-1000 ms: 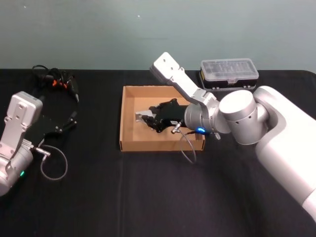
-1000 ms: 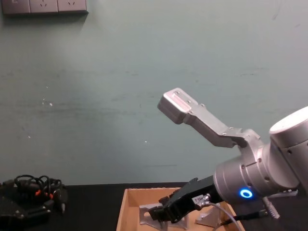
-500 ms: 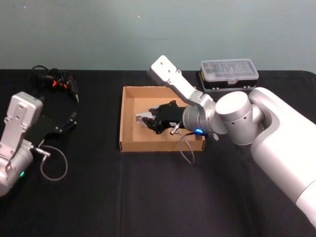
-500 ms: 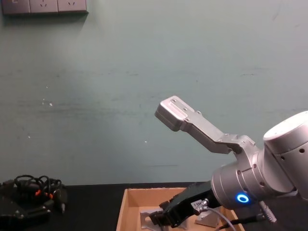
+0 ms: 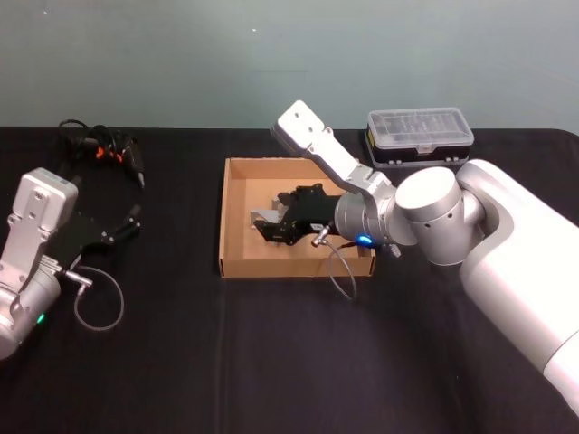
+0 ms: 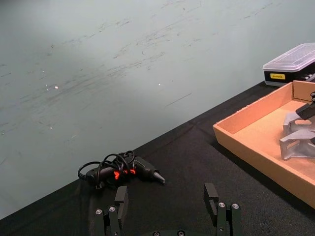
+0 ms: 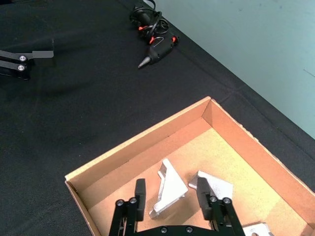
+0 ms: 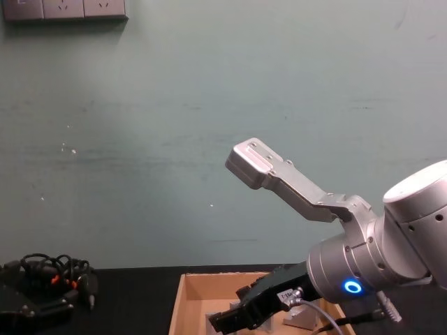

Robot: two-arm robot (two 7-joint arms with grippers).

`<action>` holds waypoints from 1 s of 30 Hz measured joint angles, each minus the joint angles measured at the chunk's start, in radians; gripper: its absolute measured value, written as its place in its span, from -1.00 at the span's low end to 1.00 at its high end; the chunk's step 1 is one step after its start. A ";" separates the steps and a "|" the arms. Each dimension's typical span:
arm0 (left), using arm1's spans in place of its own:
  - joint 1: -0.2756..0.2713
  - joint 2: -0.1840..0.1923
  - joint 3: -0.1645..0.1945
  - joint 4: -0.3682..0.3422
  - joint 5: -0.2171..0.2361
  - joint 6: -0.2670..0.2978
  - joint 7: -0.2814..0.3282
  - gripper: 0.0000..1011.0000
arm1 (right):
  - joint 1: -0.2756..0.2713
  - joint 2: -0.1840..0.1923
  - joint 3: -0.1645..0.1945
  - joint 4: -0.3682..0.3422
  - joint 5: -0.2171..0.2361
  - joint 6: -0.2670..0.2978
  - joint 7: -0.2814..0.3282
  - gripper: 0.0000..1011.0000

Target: Use one hand to pick up the angle iron from the table and place it into the box.

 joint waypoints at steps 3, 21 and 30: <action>0.000 0.000 0.000 0.000 0.000 0.000 0.000 1.00 | 0.000 0.000 0.000 -0.001 0.001 0.000 0.000 0.45; 0.000 0.000 0.000 0.000 0.000 0.000 0.000 1.00 | -0.230 0.112 0.154 -0.276 0.023 -0.110 -0.111 0.98; 0.000 0.000 0.000 0.000 0.000 0.000 0.000 1.00 | -0.410 0.151 0.265 -0.417 0.057 -0.257 -0.176 0.98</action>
